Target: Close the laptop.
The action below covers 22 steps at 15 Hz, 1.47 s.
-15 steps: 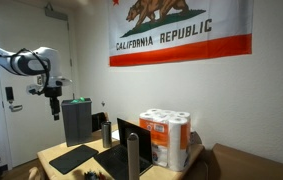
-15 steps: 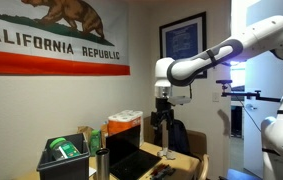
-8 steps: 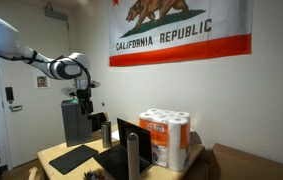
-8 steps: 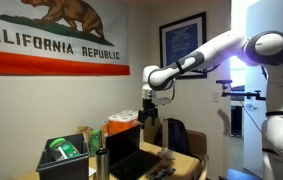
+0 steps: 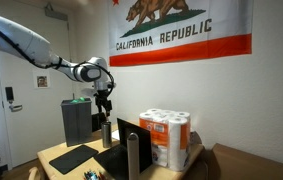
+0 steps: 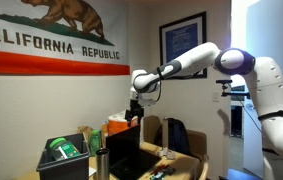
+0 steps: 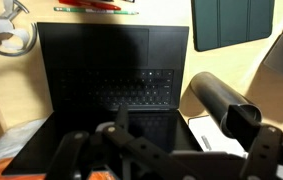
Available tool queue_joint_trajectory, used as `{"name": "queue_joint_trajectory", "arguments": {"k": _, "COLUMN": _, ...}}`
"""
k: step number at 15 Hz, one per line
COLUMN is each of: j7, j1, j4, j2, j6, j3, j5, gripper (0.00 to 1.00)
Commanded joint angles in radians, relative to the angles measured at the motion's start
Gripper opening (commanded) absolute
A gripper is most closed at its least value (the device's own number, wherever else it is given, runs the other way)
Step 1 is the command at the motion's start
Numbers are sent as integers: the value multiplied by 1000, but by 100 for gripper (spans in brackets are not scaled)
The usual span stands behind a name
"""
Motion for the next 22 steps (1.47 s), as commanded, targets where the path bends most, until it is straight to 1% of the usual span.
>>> {"name": "queue_joint_trajectory", "arguments": {"k": 1, "j7": -6, "j1": 13, "j4": 159, "j2": 101, "j6": -32, "j3": -11, "j5": -27, "gripper": 100}}
{"name": "queue_joint_trajectory", "arguments": {"k": 6, "j7": 20, "j1": 26, "j4": 275, "j2": 194, "j6": -19, "j3": -26, "j5": -53, "gripper": 100}}
{"name": "queue_joint_trajectory", "arguments": {"k": 7, "j7": 1, "j1": 13, "j4": 209, "j2": 150, "j6": -3, "j3": -15, "j5": -24, "gripper": 100}}
{"name": "queue_joint_trajectory", "arguments": {"k": 12, "j7": 1, "j1": 14, "j4": 218, "j2": 165, "j6": -3, "j3": -15, "j5": -25, "gripper": 100}}
{"name": "queue_joint_trajectory", "arguments": {"k": 15, "j7": 4, "j1": 19, "j4": 205, "j2": 173, "j6": 39, "j3": -14, "j5": -26, "gripper": 100}}
{"name": "queue_joint_trajectory", "arguments": {"k": 22, "j7": -15, "j1": 29, "j4": 241, "j2": 236, "j6": 115, "j3": -8, "j5": -25, "gripper": 100}}
